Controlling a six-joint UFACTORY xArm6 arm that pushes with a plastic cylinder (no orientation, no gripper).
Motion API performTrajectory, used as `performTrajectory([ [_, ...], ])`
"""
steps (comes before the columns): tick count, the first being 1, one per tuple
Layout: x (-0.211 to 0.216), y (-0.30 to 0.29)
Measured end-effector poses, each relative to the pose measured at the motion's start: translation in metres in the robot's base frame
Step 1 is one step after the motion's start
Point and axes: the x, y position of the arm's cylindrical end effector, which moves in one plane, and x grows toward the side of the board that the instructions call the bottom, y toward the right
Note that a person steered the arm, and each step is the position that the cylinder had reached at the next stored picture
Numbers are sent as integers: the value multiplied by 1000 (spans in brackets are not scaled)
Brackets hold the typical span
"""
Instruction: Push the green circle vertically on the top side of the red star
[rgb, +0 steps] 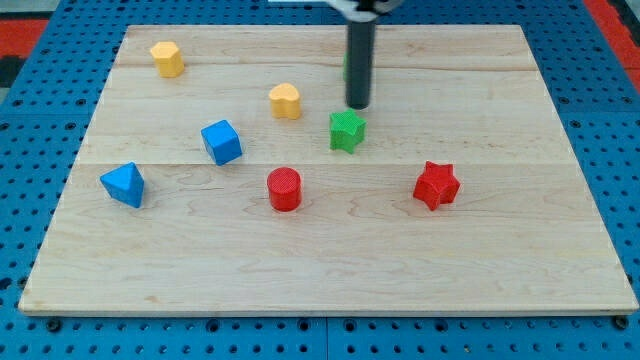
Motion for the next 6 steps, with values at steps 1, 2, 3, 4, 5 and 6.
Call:
performTrajectory([
  [1,-48,37],
  [2,-96,-3],
  [3,-87,-87],
  [4,-58,-96],
  [5,-70,-144],
  [6,-85,-78],
])
